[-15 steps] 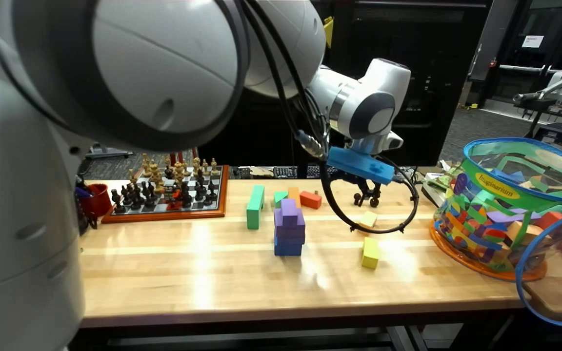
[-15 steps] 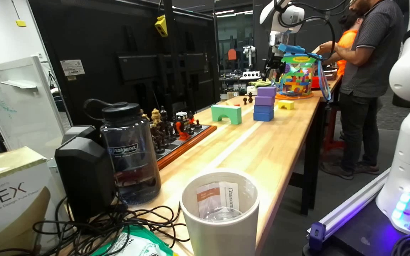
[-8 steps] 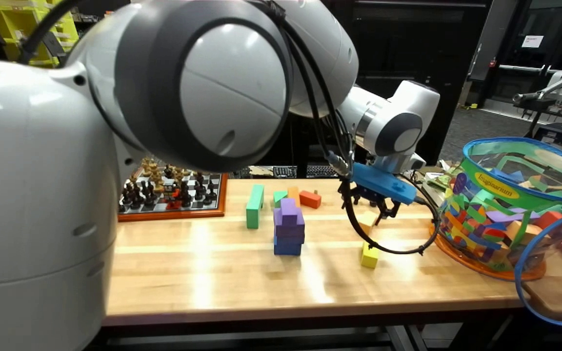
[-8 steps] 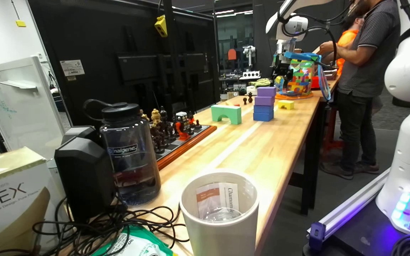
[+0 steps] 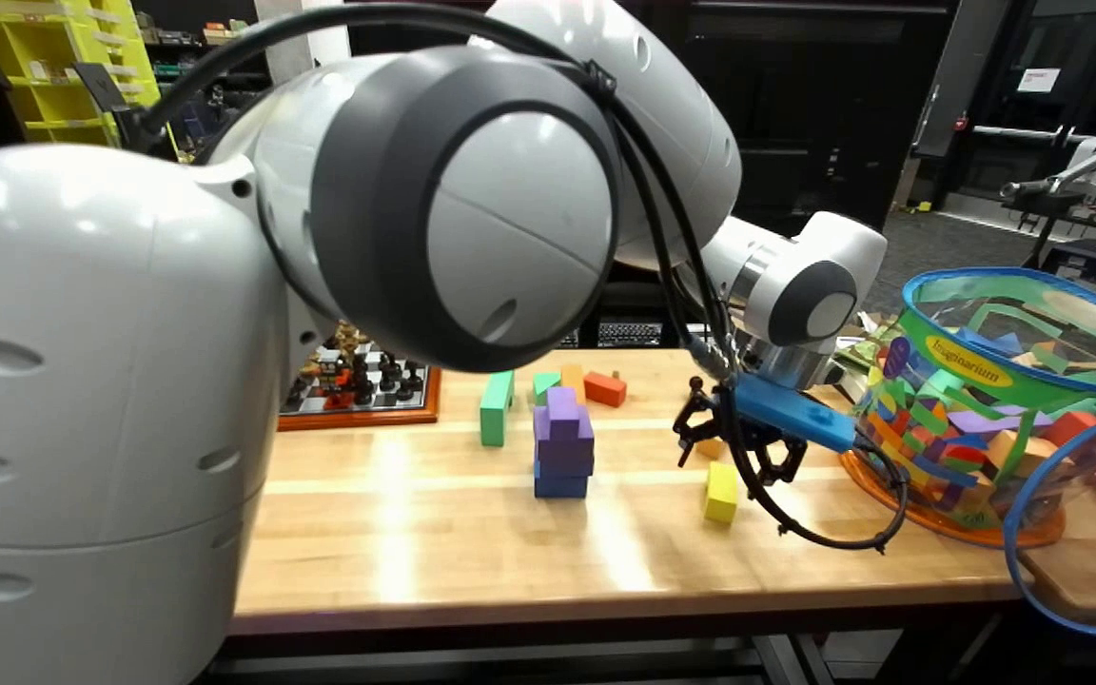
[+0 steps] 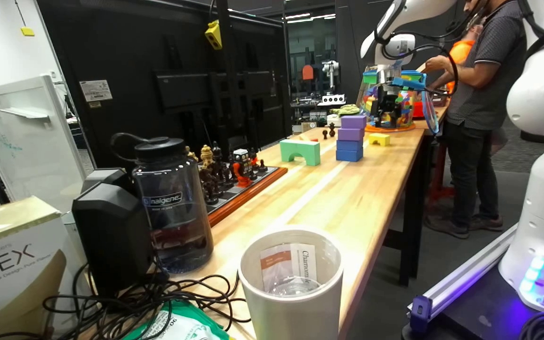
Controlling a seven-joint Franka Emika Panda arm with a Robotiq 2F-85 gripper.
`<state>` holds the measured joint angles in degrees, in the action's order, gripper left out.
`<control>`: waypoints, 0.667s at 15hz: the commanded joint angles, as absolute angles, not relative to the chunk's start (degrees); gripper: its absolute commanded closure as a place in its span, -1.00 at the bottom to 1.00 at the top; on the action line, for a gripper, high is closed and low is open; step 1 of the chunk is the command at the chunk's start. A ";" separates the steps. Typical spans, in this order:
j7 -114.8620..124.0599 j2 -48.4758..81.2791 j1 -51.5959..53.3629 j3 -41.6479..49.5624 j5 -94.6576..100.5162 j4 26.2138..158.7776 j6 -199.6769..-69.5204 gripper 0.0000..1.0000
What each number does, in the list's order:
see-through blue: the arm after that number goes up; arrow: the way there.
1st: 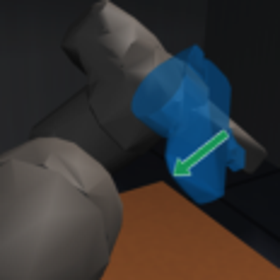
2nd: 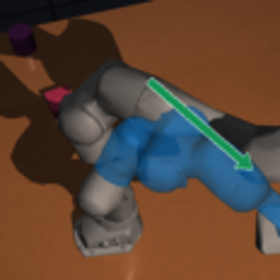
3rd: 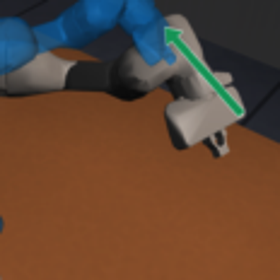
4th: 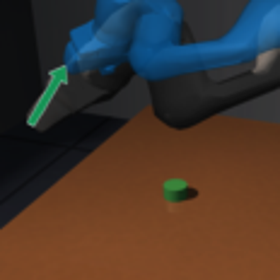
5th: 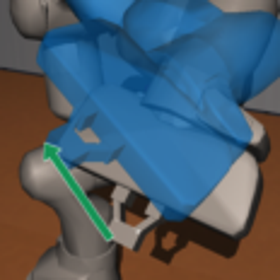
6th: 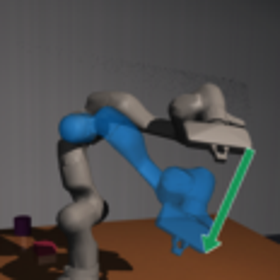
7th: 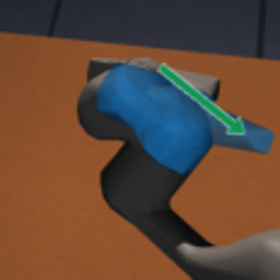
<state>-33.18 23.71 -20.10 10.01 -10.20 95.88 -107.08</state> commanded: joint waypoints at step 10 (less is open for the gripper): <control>-35.26 24.87 -18.87 7.70 1.40 95.60 -115.26 -1.00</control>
<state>-34.84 24.49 -19.15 8.65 1.15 96.00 -113.57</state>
